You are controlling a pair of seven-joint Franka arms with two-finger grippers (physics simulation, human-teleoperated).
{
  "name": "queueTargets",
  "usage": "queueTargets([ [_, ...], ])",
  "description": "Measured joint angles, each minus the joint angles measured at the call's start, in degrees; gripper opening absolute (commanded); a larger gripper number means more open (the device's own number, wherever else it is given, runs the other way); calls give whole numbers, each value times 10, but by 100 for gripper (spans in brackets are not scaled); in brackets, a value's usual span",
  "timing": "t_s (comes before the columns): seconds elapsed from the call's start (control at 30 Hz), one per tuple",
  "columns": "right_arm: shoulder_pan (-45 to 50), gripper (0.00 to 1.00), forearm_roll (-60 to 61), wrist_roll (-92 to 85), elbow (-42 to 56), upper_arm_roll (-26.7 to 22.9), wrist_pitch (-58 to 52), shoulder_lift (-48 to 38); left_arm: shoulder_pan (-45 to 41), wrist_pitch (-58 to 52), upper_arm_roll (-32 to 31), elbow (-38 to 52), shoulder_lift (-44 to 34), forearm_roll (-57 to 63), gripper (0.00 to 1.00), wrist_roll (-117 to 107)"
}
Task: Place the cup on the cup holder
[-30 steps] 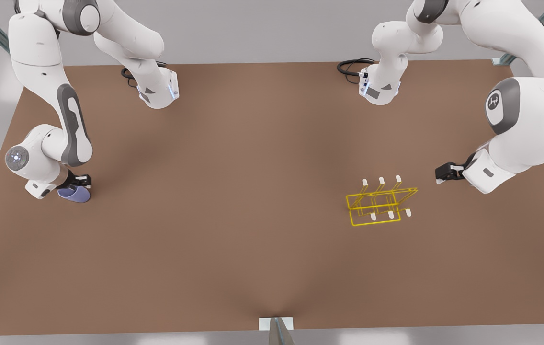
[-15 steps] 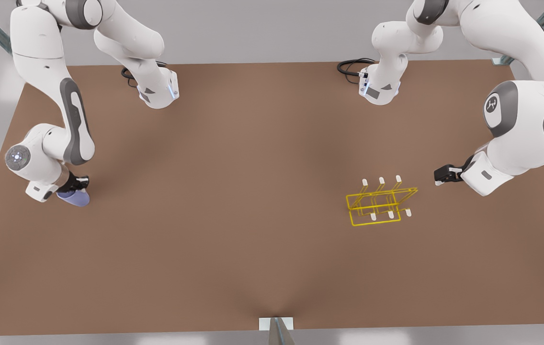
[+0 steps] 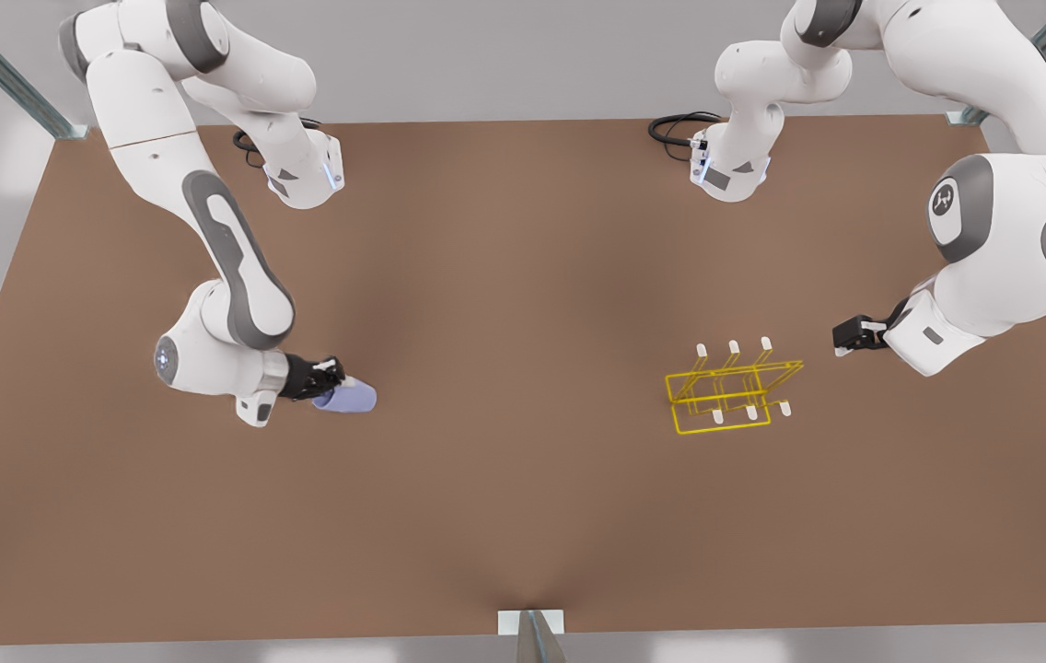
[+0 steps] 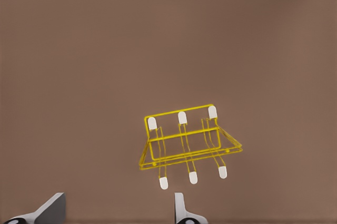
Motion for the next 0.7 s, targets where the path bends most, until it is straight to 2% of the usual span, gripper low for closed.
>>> queueTargets([
  [0.13,54,21,151,-30,117,24,-13,117,0,1,0,0,1,1,100,0],
  [0.37,186,21,325,-64,408,49,-25,329,-1,2,0,0,1,1,100,0],
  [0.43,199,21,350,-74,458,82,-27,384,-1,2,0,0,1,1,100,0],
  [0.57,195,21,377,-94,443,95,-29,396,-4,-8,-5,0,-5,1,100,0],
  [0.7,133,21,388,-115,306,93,-45,316,-12,-17,-7,0,-6,2,100,-1],
])
